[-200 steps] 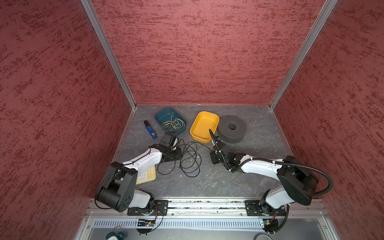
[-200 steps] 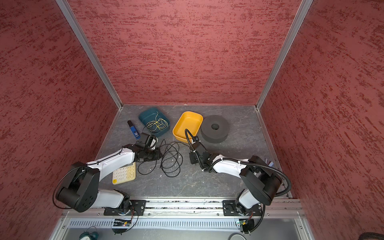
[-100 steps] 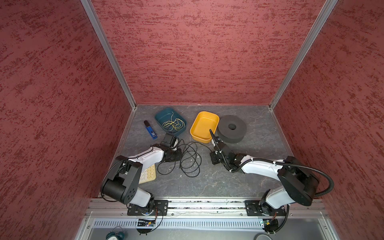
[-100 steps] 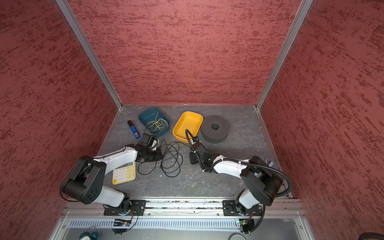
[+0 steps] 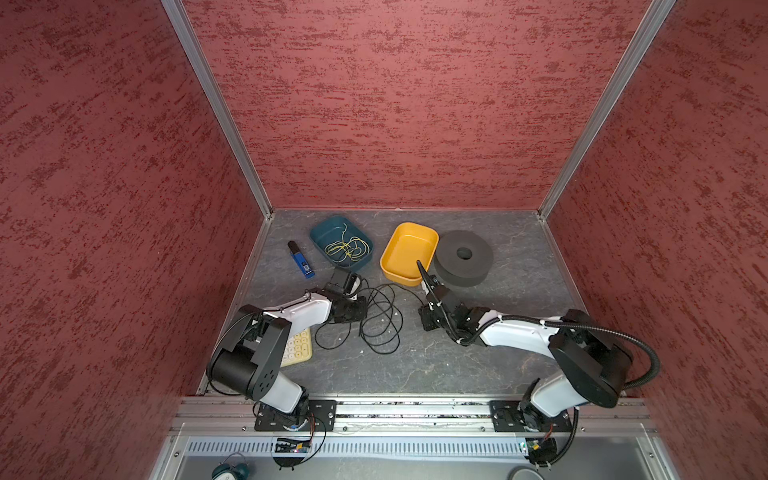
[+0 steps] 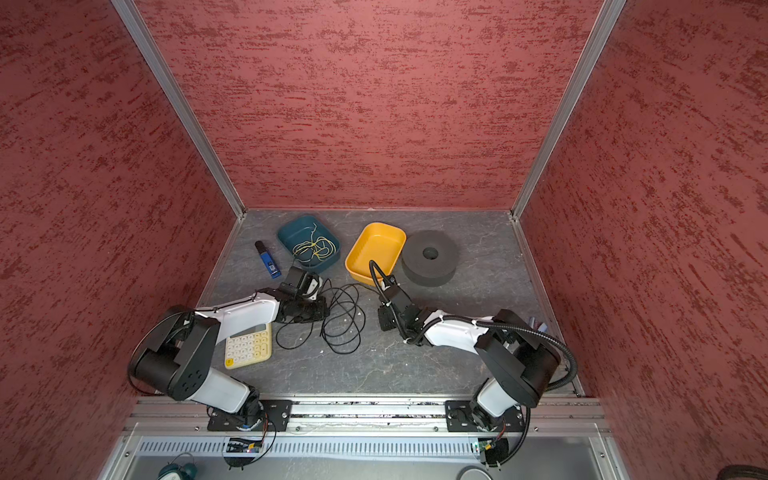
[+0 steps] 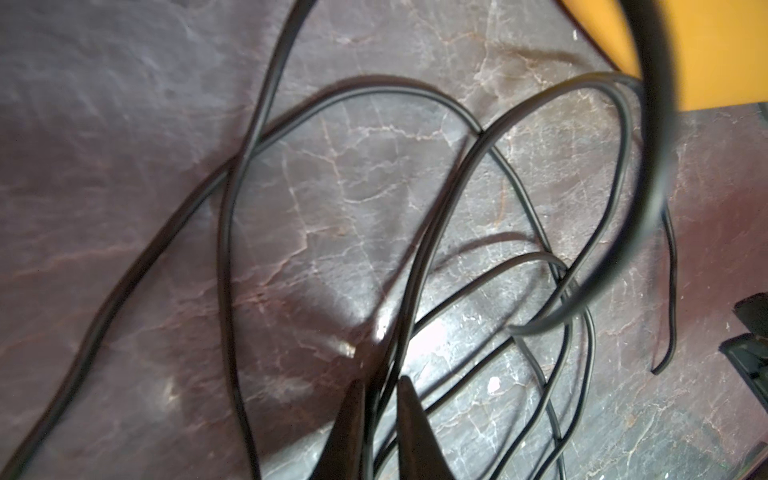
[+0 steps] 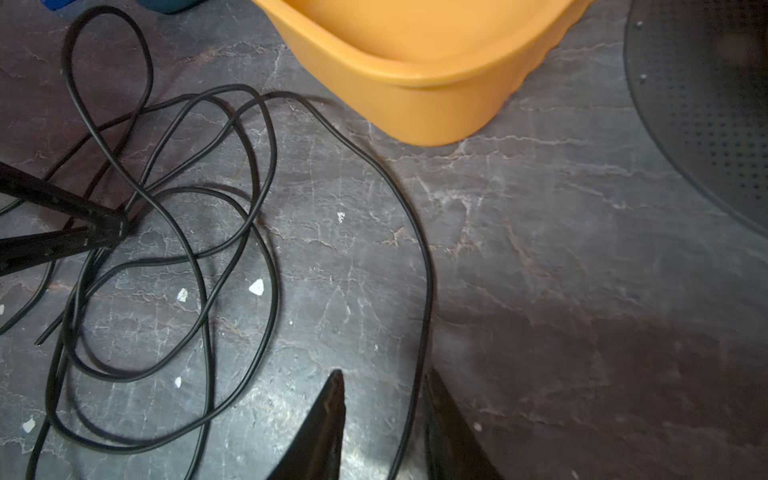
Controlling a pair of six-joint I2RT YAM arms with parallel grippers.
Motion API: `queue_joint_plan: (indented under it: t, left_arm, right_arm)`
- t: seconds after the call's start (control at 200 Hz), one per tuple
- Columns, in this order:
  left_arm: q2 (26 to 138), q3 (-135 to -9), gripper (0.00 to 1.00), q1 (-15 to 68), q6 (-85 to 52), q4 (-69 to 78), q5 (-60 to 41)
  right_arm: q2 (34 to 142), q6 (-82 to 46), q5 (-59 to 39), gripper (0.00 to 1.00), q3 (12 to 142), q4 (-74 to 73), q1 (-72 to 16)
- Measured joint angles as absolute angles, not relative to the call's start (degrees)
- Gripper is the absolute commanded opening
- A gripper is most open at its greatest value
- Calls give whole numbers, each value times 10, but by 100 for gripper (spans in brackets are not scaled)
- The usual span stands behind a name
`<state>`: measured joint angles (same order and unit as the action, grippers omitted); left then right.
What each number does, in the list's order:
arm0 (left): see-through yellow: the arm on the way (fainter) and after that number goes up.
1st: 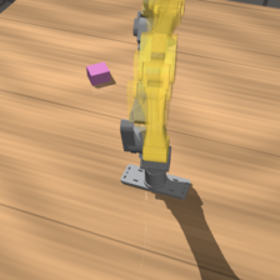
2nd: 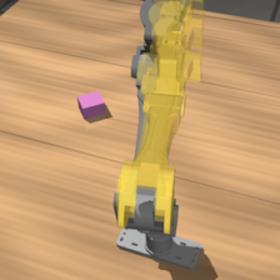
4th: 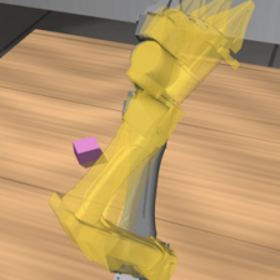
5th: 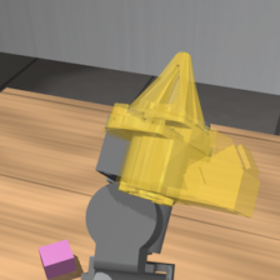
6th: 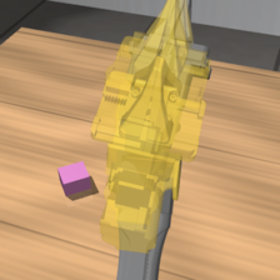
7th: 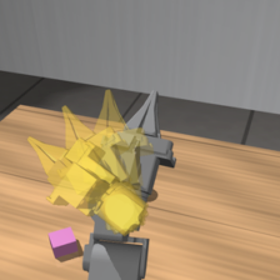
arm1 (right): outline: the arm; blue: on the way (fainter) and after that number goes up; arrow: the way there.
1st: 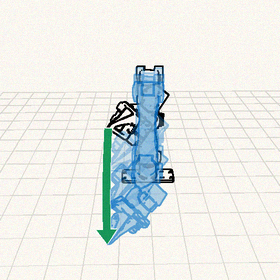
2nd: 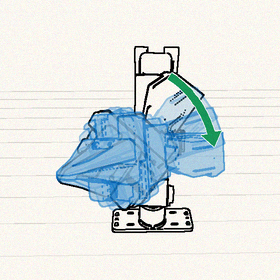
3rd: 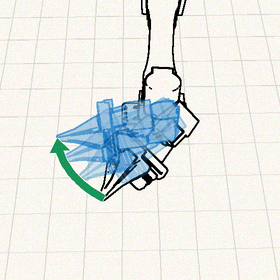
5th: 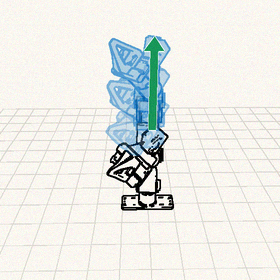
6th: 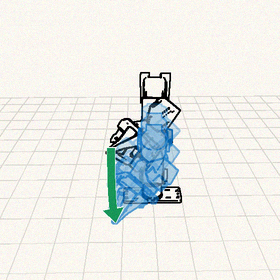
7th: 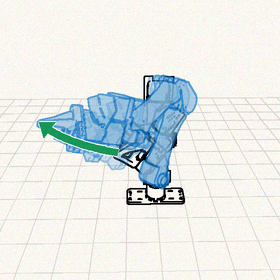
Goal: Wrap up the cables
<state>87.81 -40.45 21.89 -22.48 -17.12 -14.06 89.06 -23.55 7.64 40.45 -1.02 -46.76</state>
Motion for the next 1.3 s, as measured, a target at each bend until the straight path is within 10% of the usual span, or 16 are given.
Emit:
queue_joint_plan:
  t: [0.441,0.887,1.298]
  left_arm:
    - [868,-415,5,236,-211,-199,-125]
    - [792,-572,5,377,-130,-315,-48]
    - [784,-608,4,415,-86,-391,19]
  right_arm:
    - [893,-236,67,34,404,-11,-468]
    - [834,-244,-36,65,404,-67,-468]
    - [812,-321,-93,55,405,-192,-467]
